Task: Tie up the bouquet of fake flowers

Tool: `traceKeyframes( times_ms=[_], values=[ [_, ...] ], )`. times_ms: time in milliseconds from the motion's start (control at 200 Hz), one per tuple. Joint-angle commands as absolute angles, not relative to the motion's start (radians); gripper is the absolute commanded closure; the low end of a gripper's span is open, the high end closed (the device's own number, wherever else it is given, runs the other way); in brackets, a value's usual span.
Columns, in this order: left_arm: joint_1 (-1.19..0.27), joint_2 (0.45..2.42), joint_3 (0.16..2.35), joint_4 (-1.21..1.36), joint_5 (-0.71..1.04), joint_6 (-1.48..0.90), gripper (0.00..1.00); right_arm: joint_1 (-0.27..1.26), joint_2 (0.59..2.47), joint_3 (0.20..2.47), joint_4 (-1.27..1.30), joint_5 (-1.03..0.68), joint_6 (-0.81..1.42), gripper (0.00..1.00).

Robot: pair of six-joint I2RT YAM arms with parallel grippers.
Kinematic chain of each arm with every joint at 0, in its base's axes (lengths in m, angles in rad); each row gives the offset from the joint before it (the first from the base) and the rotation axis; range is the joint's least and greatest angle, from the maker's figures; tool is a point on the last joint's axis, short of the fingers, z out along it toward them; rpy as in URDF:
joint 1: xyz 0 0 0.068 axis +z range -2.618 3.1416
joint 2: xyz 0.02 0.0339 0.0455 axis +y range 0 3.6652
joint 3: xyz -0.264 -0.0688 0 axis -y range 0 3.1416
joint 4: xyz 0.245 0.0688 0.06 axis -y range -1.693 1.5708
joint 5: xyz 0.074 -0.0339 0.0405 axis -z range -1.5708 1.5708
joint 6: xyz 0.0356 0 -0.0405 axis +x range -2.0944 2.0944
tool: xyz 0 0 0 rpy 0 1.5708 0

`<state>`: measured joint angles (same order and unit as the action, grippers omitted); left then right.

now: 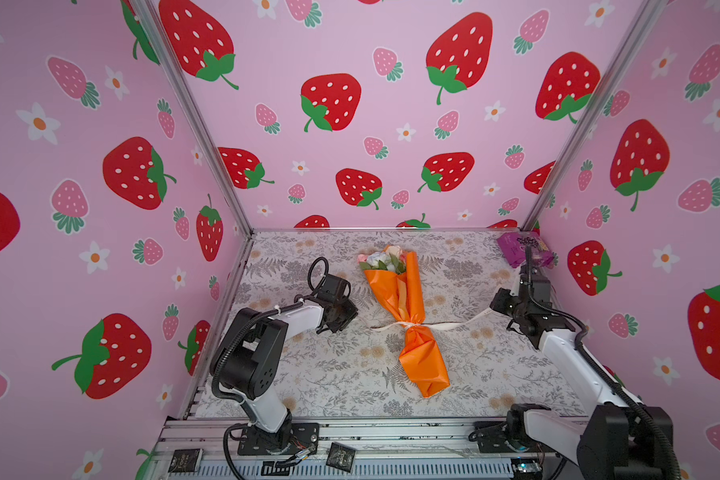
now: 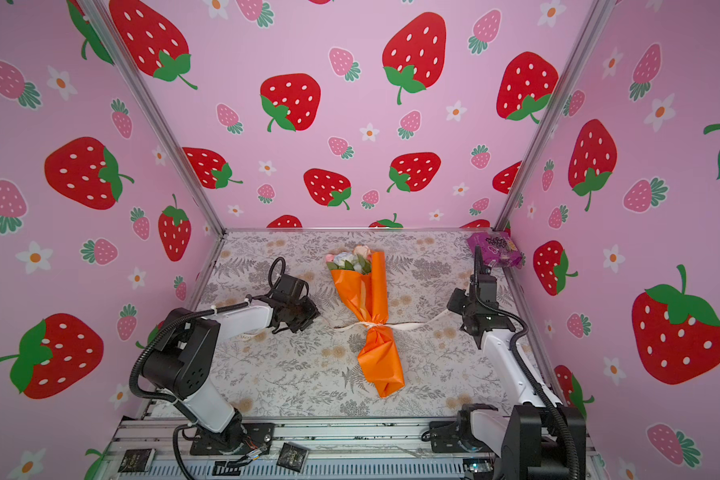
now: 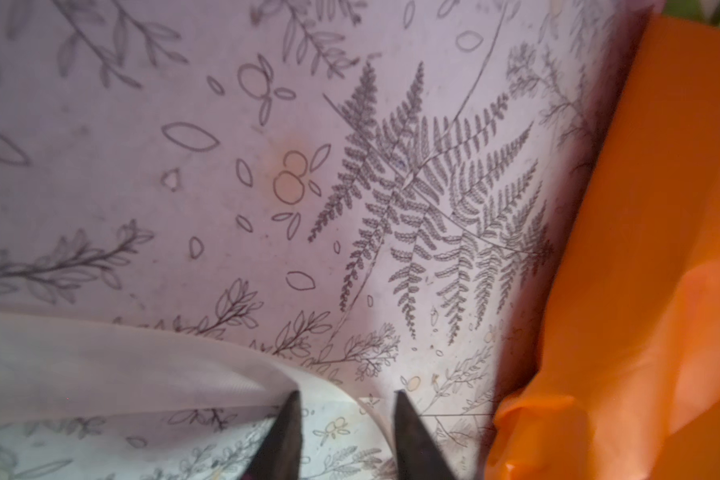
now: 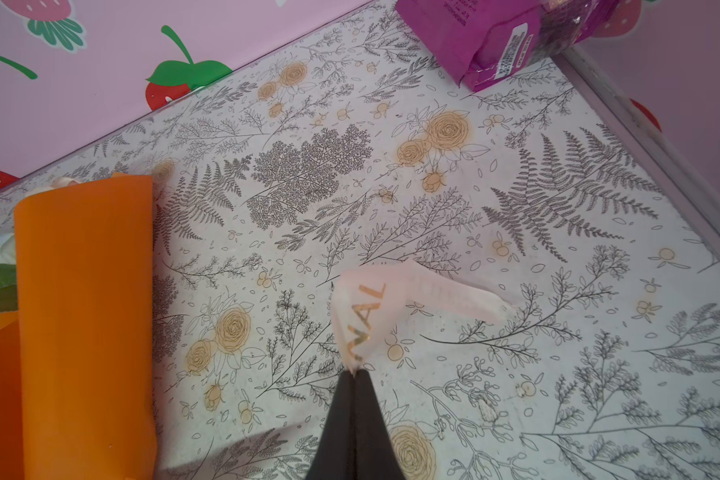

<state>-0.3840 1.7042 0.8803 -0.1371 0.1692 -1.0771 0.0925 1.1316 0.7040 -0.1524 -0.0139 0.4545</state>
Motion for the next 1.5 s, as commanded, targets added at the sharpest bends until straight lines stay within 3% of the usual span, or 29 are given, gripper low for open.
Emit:
traceKeyframes(
  times_ms=[0,125,370,600,820,1185,1496],
  values=[
    [-0.385,1.699,0.867,-0.178,0.183,-1.066,0.88,0.112,1.114,0.746,-0.123,-0.070,0.451,1.00],
    [-0.385,1.681,0.872,-0.175,0.197,-1.066,1.00,0.119,1.110,0.747,-0.128,-0.068,0.448,1.00],
    [-0.415,1.584,0.879,-0.137,0.256,-1.057,1.00,0.120,1.083,0.748,-0.117,-0.129,0.439,1.00],
    [-0.571,1.471,0.954,-0.190,0.265,-0.900,1.00,0.153,1.092,0.828,-0.057,-0.304,0.458,1.00],
    [-0.720,1.418,0.984,-0.190,0.250,-0.818,1.00,0.284,1.123,0.934,0.004,-0.350,0.473,1.00],
    [-0.880,1.381,0.938,-0.090,0.195,-0.778,1.00,0.606,1.393,1.157,0.016,-0.414,0.453,1.00],
    [-0.916,1.292,0.835,-0.024,0.111,-0.788,1.00,0.778,1.707,1.362,-0.093,-0.661,0.359,1.00]
  ],
)
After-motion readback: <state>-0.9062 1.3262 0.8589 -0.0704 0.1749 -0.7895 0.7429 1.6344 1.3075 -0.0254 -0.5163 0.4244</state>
